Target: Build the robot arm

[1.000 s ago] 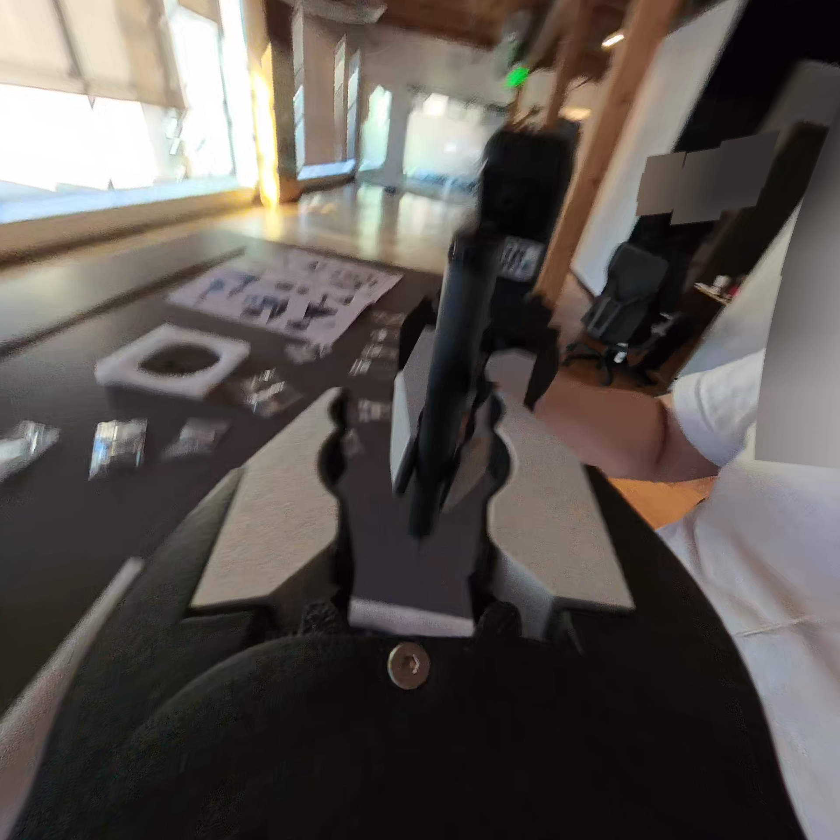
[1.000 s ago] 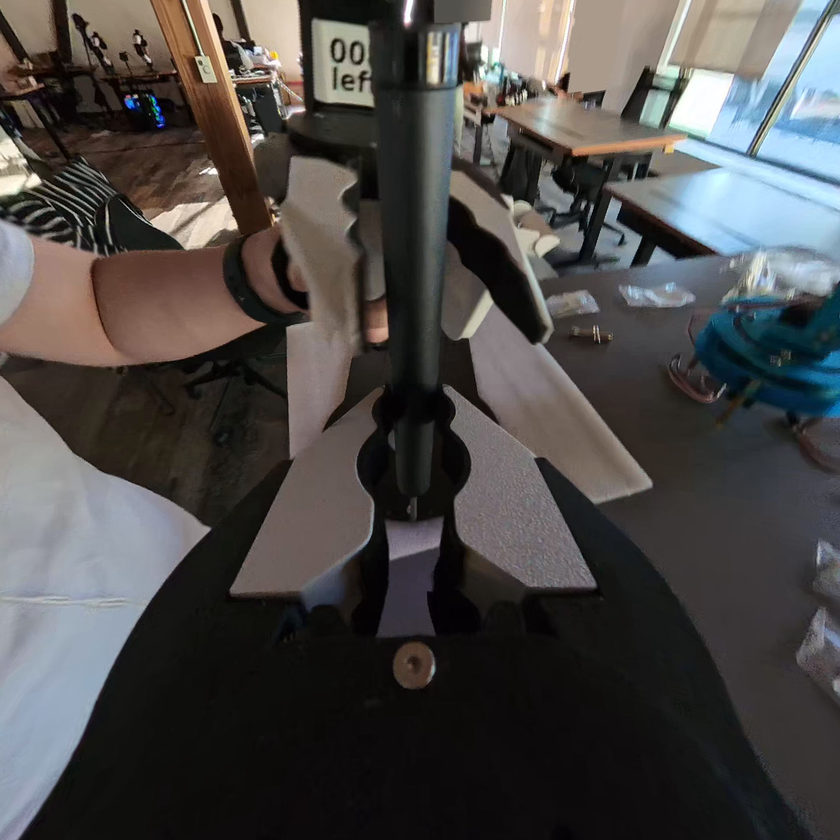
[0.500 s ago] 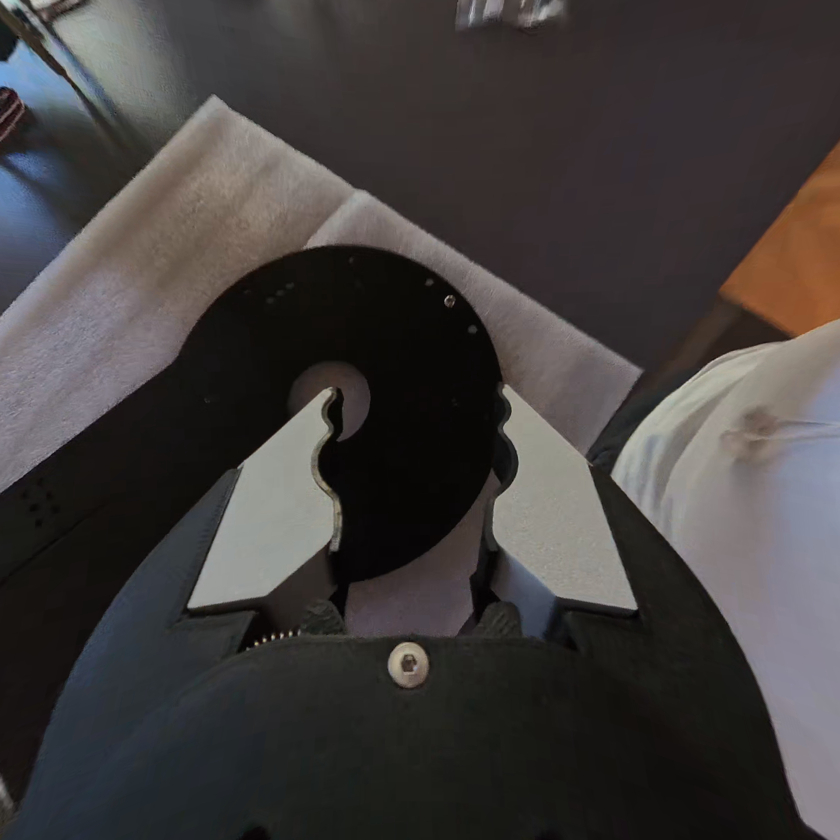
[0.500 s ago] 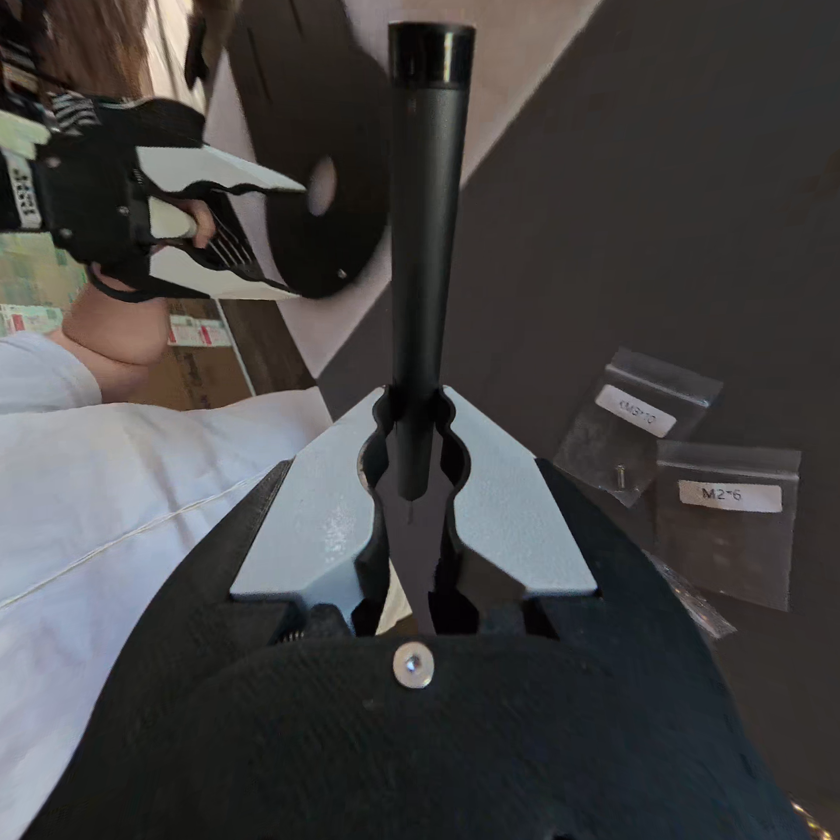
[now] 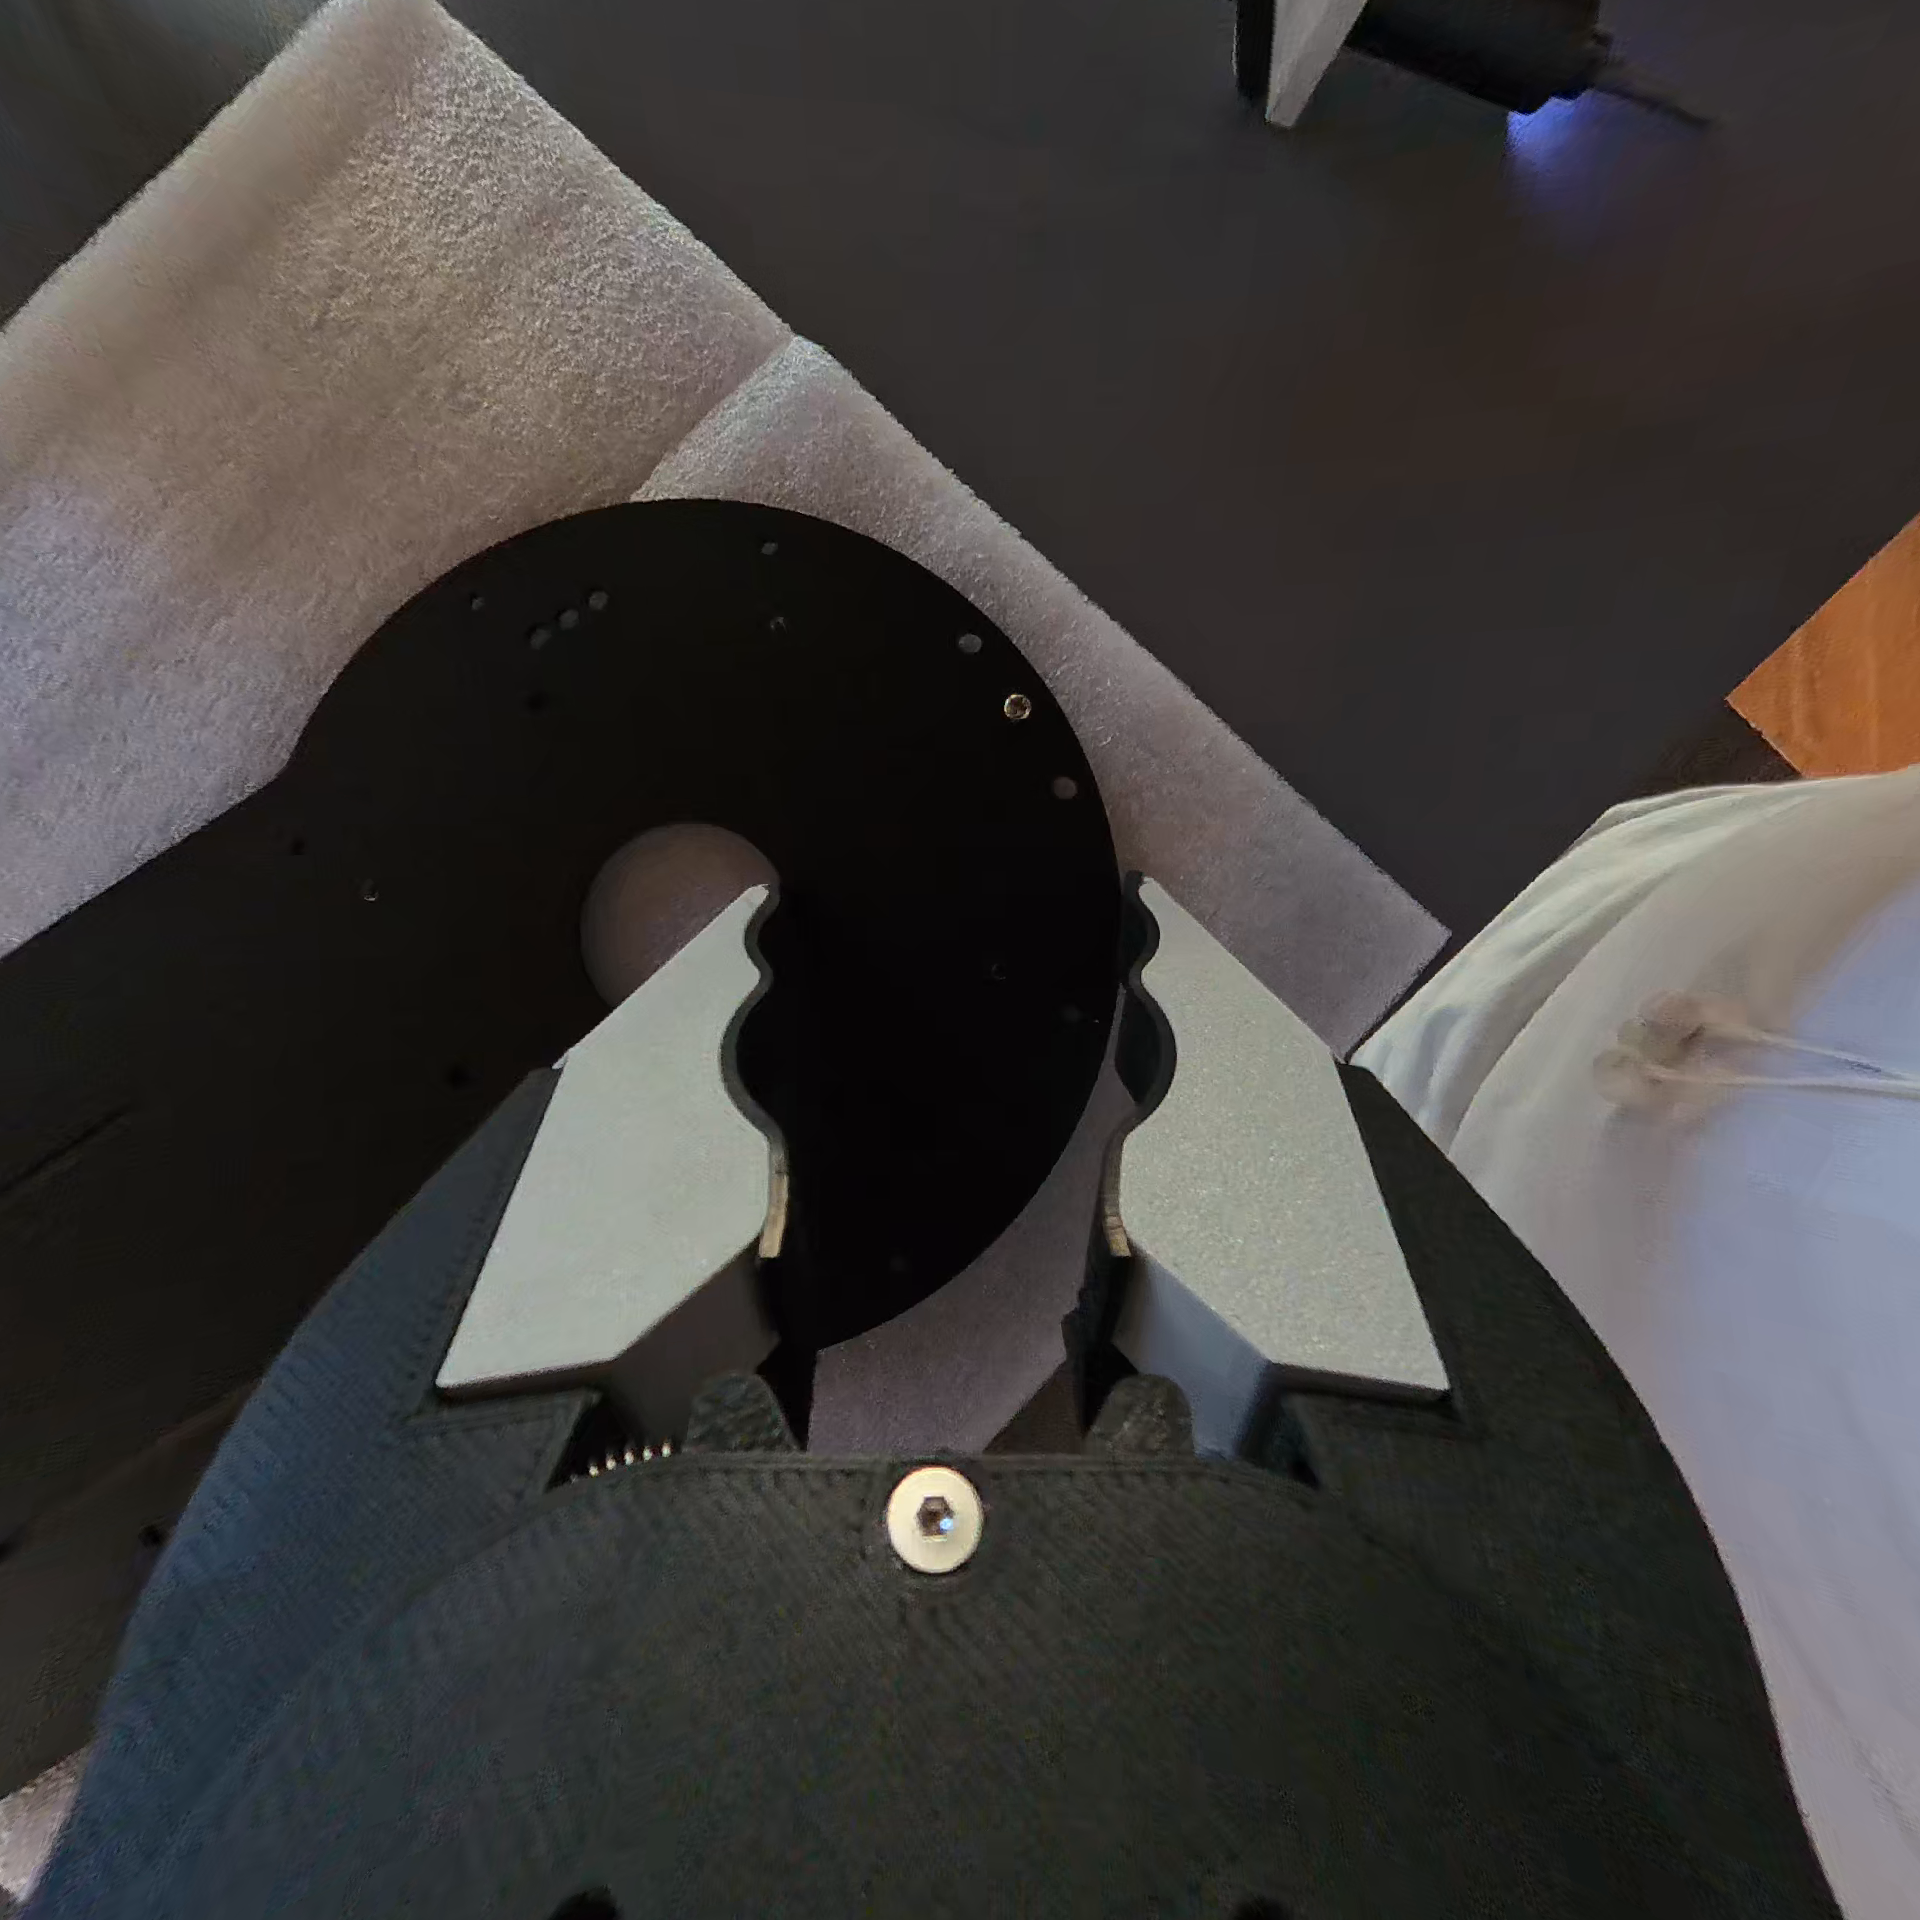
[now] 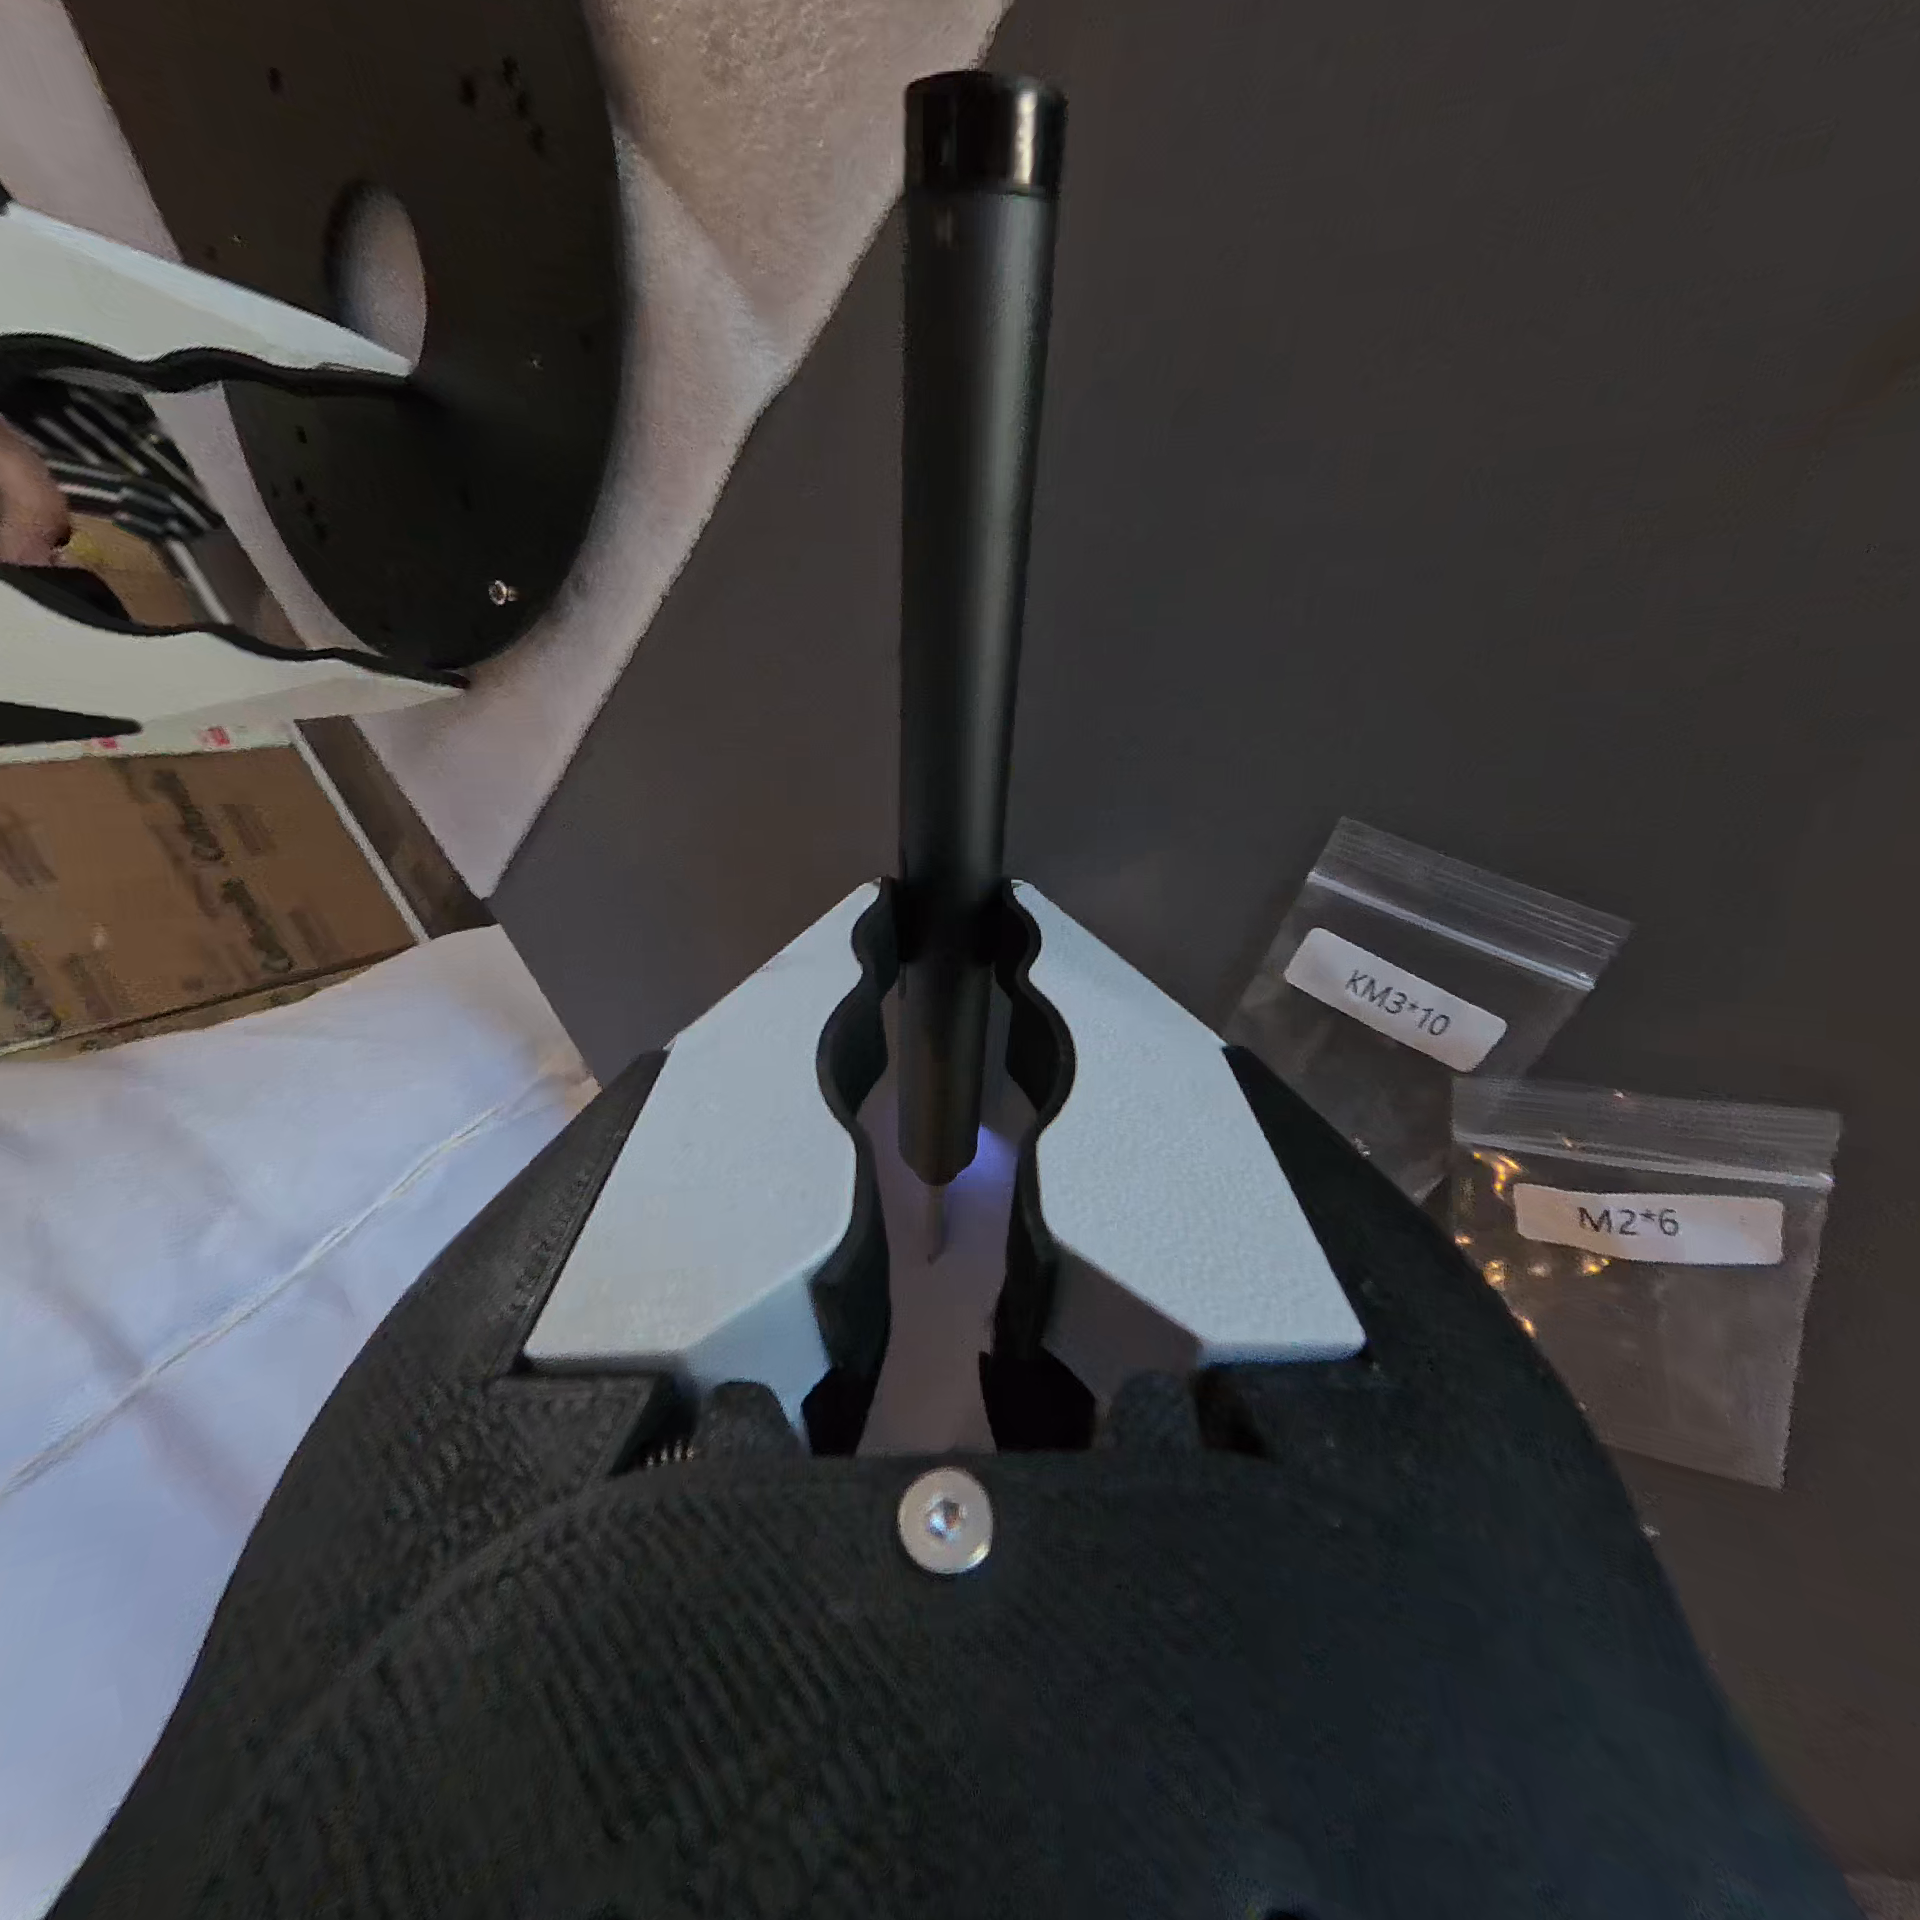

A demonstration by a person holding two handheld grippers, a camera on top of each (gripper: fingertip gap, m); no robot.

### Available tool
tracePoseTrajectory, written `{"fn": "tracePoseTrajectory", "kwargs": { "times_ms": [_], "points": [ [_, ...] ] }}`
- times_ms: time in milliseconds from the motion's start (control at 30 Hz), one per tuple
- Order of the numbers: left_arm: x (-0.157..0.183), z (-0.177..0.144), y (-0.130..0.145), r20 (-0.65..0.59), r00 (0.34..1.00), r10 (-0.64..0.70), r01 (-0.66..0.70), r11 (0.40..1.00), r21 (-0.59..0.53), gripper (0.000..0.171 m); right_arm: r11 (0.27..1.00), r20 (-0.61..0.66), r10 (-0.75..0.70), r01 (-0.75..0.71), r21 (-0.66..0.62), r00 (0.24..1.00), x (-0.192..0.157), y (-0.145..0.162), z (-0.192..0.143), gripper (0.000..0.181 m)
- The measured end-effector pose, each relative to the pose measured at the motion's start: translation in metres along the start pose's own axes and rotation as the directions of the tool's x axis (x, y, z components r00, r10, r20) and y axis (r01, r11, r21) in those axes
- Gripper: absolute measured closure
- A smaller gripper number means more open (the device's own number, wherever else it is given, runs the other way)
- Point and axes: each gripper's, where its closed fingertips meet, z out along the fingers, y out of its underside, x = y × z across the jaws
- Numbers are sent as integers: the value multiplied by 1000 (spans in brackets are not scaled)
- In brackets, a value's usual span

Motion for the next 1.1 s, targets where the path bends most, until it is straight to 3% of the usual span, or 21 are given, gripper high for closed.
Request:
{"fn": "tracePoseTrajectory", "kwargs": {
  "times_ms": [300, 467, 633, 767, 900, 1100],
  "points": [
    [0, 1, 0, 27, 999, -26, 26, 1000, -2, 110, 986, -134, -84, 102, 129, 987, 8, 1, -4, 165],
    [-2, 1, -4, 92, 987, -128, 122, 990, 77, 110, 947, -181, -265, 291, 137, 947, 8, 5, -3, 164],
    [-3, 3, -4, 134, 978, -162, 155, 986, 58, 109, 857, -222, -471, 503, 116, 854, 8, 6, -2, 164],
    [-3, 4, -4, 153, 974, -166, 165, 986, 18, 109, 812, -170, -538, 562, 161, 826, 0, 9, -1, 150],
    [-3, 5, -3, 143, 973, -180, 187, 982, -36, 109, 767, -174, -595, 619, 168, 784, -1, 13, -1, 149],
    [-3, 7, -2, 126, 974, -186, 203, 969, -143, 109, 772, -76, -596, 597, 220, 799, -9, 15, 1, 146]
  ]
}}
